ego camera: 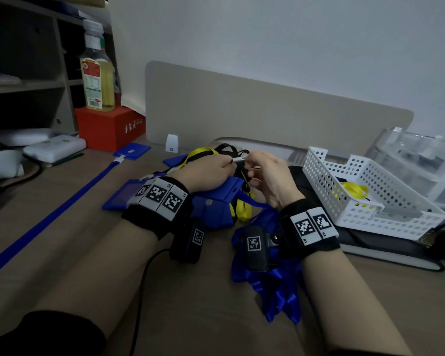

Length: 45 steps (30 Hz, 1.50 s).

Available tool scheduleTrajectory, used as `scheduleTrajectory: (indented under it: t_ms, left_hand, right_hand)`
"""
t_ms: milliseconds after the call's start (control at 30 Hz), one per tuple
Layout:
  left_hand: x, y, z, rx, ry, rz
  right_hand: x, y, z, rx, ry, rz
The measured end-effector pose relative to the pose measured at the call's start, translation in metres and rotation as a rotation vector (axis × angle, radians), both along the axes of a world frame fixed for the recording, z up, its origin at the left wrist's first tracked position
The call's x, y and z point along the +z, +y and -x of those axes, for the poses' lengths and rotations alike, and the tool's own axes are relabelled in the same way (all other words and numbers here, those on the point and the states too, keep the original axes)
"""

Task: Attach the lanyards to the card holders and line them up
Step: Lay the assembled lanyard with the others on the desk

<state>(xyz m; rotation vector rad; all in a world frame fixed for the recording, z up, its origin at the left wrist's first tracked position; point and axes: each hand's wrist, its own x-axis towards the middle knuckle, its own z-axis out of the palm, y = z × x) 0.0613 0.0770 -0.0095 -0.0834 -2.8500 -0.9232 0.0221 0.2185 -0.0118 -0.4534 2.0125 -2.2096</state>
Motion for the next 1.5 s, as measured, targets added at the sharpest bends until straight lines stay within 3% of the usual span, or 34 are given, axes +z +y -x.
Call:
scheduleTrajectory:
  t_ms: [300,433,567,700,900,1167,1500]
  left_hand:
    - [-0.001,0.003,-0.001,0.007,-0.019,0.023]
    - [0.002,0.01,-0.004,-0.046,-0.017,-0.19]
    - [0.007,0.012,-0.008,0.021,-0.101,-0.596]
    - [0.002,0.003,-0.001,0.056,0.033,-0.48]
    - [0.005,-0.012,0.002,0.265,0.182,-0.301]
    - [0.003,-0.015,0.001,0.378,0.214,-0.203]
    - [0.007,-0.014,-0.004,0.39,0.182,-0.084]
  right_hand:
    - [-0.002,-0.005,-0.001,-0.028,-0.036,0.024]
    - [-0.003,-0.005,0.001,-0.033,-0.057,0.059]
    - [-0.004,-0.006,0.003,-0.004,-0.057,0.117]
    - [-0.004,-0.004,0.004,-0.006,-0.036,0.154]
    - [-0.004,-0.004,0.0,0.003,0.047,0.14]
    - [-0.002,-0.007,-0.006,0.065,0.171,0.119]
    - [-0.007,-0.007,-0.005,0.16,0.183,0.091]
